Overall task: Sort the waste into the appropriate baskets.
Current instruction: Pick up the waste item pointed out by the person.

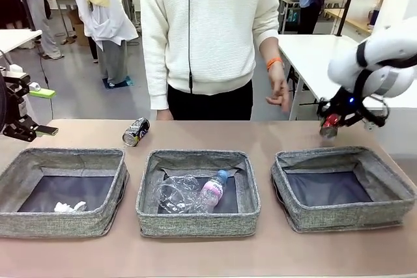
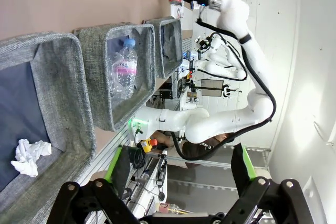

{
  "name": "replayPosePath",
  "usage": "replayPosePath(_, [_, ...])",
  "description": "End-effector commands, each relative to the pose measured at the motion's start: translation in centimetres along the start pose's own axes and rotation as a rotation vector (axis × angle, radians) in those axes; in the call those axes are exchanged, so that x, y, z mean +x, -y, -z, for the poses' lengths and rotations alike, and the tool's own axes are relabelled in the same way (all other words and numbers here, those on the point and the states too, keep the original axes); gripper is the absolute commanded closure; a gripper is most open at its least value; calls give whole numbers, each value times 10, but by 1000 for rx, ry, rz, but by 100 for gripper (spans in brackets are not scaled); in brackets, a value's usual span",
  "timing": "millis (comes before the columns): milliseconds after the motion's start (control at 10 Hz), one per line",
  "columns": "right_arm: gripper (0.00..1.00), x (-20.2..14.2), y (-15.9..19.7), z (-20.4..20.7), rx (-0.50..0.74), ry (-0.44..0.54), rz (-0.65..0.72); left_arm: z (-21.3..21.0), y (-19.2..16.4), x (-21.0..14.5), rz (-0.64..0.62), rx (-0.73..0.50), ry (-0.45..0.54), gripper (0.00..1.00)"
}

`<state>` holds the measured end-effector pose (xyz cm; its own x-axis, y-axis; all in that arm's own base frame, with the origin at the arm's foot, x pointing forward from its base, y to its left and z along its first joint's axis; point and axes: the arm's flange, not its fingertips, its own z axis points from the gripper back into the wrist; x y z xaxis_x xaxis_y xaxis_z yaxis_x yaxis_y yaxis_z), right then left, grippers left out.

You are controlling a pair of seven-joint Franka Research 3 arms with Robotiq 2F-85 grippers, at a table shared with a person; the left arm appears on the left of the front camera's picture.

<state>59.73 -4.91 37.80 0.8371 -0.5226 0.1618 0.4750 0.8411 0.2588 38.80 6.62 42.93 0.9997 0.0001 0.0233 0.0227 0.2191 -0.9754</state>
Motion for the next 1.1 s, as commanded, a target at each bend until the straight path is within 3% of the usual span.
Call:
replayPosePath(0, [100, -44, 4, -99, 104, 15, 240, 0, 2, 0, 1, 4, 2, 0])
replayPosePath(100, [100, -58, 0, -122, 93, -55, 346, 0, 2, 0, 1, 4, 2, 0])
replayPosePath(300, [100, -100, -12, -148, 156, -319, 177, 0, 2, 0, 1, 4, 2, 0])
replayPosePath(400, [100, -125, -19, -150, 200, -375, 48, 0, 2, 0, 1, 4, 2, 0])
replayPosePath(500, [100, -148, -26, -147, 219, -375, -37, 0, 2, 0, 1, 4, 2, 0])
replayPosePath(600, [100, -116, -19, -163, 159, -298, 161, 0, 2, 0, 1, 4, 2, 0])
replayPosePath(900, [100, -116, -19, -163, 159, -298, 161, 0, 2, 0, 1, 4, 2, 0])
replayPosePath(1000, [56, -125, -17, -160, 179, -330, 116, 0, 2, 0, 1, 4, 2, 0])
